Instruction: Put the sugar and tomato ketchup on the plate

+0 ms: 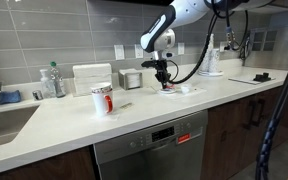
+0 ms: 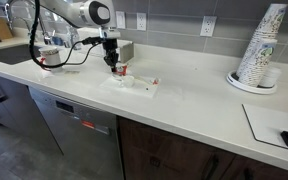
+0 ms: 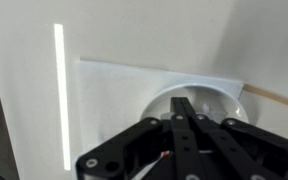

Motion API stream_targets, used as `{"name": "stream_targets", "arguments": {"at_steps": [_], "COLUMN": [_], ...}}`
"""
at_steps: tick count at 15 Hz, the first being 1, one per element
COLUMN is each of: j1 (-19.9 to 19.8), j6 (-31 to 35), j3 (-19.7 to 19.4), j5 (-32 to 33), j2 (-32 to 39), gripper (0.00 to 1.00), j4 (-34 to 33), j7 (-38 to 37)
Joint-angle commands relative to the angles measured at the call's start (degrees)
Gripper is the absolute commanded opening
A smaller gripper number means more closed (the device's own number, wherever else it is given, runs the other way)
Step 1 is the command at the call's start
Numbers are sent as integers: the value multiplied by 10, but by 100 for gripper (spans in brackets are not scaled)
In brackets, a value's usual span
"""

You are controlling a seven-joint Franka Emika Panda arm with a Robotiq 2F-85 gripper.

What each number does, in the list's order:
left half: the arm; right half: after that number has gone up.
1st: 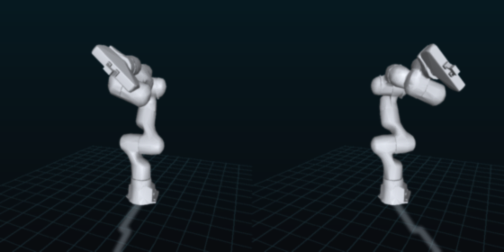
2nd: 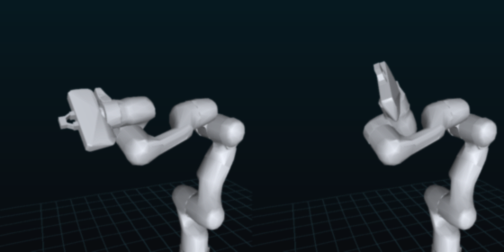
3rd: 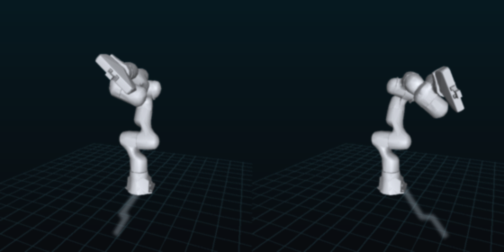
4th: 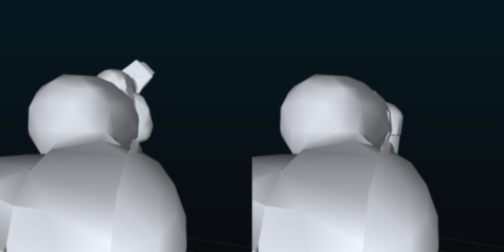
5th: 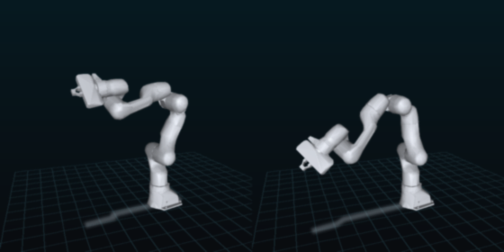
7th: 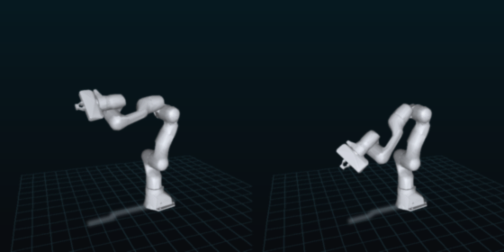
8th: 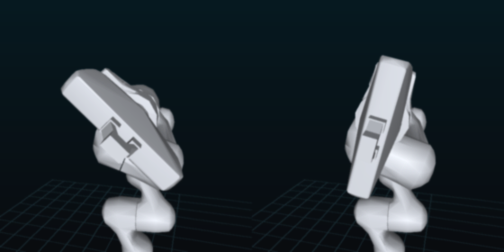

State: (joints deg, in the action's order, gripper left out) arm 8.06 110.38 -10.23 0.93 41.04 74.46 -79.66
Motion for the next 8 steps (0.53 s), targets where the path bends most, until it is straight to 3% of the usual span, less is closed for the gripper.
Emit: {"name": "stream_targets", "arguments": {"at_steps": [1,3,8], "j1": [-13,-13,-11], "j6": [41,70,145], "j3": [10,10,24], "j5": [4,7,6], "j2": [-22,-23,-51], "gripper": [28,30,68], "j4": [47,54,89], "j7": [-16,-15,17]}}
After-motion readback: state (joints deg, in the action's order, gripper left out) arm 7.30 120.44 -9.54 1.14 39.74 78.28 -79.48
